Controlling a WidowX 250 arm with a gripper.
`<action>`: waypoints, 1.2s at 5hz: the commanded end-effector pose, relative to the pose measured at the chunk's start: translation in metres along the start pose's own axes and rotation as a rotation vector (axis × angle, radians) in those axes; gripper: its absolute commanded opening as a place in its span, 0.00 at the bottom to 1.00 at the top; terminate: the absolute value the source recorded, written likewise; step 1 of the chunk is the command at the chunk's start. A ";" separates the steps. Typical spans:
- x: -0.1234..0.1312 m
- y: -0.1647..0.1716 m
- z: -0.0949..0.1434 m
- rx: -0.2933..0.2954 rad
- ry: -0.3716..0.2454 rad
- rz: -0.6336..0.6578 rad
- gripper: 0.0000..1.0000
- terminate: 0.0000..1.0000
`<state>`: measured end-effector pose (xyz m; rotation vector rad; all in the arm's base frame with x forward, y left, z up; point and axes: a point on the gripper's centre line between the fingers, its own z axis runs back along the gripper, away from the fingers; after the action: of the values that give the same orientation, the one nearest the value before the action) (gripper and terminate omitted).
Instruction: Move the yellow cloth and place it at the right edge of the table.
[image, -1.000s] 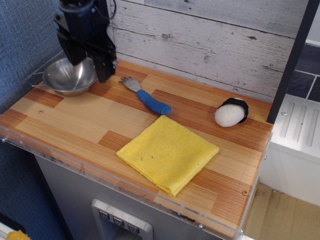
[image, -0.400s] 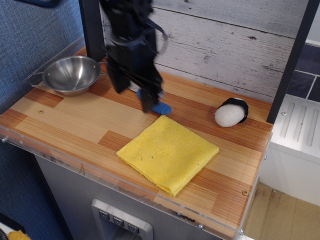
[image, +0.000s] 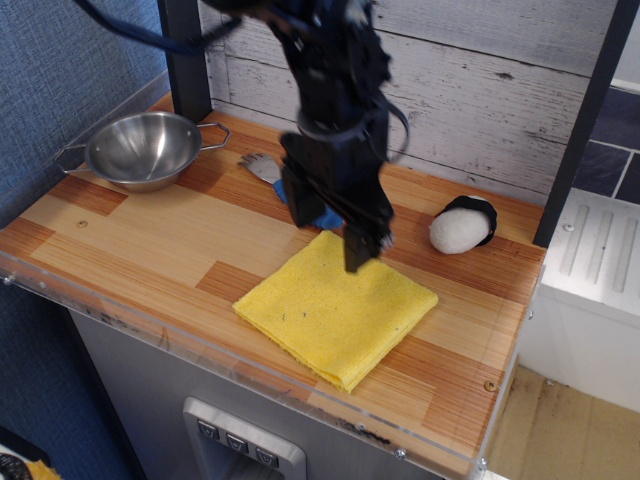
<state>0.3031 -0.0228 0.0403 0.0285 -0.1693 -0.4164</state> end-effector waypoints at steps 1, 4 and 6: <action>-0.017 -0.027 -0.011 -0.042 0.029 -0.072 1.00 0.00; -0.049 -0.008 -0.023 -0.030 0.045 0.011 1.00 0.00; -0.060 0.023 -0.021 0.012 0.070 0.061 1.00 0.00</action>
<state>0.2654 0.0207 0.0068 0.0429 -0.0897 -0.3542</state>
